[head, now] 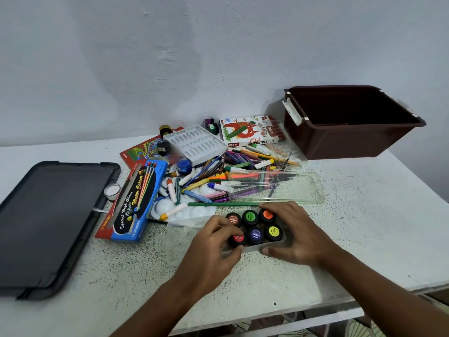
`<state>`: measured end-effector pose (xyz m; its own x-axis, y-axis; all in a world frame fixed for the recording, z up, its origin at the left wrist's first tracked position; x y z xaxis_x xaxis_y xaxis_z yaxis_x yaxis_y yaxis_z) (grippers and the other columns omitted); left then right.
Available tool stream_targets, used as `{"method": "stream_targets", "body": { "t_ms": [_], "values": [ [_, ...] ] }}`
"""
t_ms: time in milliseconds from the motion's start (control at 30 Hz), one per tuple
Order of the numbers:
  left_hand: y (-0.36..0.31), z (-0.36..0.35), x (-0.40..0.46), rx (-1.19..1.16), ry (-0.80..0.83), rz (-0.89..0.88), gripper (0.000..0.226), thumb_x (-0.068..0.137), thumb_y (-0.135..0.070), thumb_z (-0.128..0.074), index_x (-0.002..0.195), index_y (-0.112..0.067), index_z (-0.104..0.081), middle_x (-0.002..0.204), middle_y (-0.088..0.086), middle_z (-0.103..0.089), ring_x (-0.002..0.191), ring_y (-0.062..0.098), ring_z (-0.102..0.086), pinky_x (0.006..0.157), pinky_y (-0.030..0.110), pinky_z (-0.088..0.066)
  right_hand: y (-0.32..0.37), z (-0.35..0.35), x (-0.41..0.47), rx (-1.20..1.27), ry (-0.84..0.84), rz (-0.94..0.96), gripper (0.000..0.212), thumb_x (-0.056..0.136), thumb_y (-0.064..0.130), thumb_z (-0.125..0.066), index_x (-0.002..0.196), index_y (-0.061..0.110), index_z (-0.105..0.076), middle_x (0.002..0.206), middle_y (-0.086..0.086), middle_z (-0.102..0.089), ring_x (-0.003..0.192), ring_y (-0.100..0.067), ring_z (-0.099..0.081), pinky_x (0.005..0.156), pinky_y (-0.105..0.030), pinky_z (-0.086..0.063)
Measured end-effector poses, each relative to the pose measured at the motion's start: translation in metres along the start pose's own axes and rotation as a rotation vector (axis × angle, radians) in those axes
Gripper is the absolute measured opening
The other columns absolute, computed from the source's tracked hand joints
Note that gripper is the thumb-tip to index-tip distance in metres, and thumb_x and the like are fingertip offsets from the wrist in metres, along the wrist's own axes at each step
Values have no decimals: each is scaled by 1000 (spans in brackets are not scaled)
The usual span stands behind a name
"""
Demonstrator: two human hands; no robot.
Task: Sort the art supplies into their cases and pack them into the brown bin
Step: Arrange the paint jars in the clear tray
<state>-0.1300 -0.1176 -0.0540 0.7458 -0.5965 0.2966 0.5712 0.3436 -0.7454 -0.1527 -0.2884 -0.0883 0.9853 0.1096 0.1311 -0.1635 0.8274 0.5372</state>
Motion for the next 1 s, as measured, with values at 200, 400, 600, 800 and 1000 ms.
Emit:
{"method": "stream_targets", "body": {
  "t_ms": [200, 400, 600, 800, 1000],
  "values": [
    [0, -1, -2, 9, 21, -40, 37, 84, -41, -57, 106, -14, -70, 104, -15, -48, 98, 3, -55, 78, 14, -49, 0, 0, 0, 0, 4, 2, 86, 67, 63, -71, 141, 40, -34, 133, 22, -42, 123, -3, -35, 102, -37, -37],
    [3, 1, 1, -8, 57, -39, 34, 82, -41, -60, 105, -17, -71, 101, -12, -53, 90, 6, -59, 76, 21, -53, 0, -1, 0, -4, 8, -2, 87, 66, 66, -69, 141, 42, -33, 133, 22, -42, 123, -3, -35, 102, -37, -36],
    [10, 55, 50, 251, -78, -50, 28, 88, -28, -61, 106, -8, -67, 94, -4, -57, 80, 6, -55, 73, 12, -45, -2, -2, 0, -4, 15, -7, 87, 67, 69, -67, 142, 42, -32, 135, 22, -42, 124, -2, -34, 103, -37, -36],
    [78, 103, 111, 575, -169, 189, 47, 85, -27, -65, 129, -14, -55, 123, 16, -52, 116, 33, -44, 98, 41, -39, -3, -2, 0, -10, 17, -3, 88, 67, 72, -66, 142, 42, -32, 135, 23, -41, 125, -2, -34, 103, -35, -37],
    [98, 86, 129, 785, 11, 301, 49, 93, -35, -55, 136, -13, -46, 133, 19, -48, 121, 34, -41, 103, 40, -29, -2, -1, 0, -10, 17, 6, 88, 67, 74, -66, 142, 44, -32, 134, 26, -40, 125, -1, -35, 102, -32, -37]
  ]
}}
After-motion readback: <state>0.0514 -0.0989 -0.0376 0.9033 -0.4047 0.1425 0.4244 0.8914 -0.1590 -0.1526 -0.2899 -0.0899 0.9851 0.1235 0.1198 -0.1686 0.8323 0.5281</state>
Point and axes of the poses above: each hand's wrist, its own x-axis towards the middle knuckle, its own z-axis out of the back of the hand, y = z × x, the point moved 10 cm from there along x, towards the middle knuckle
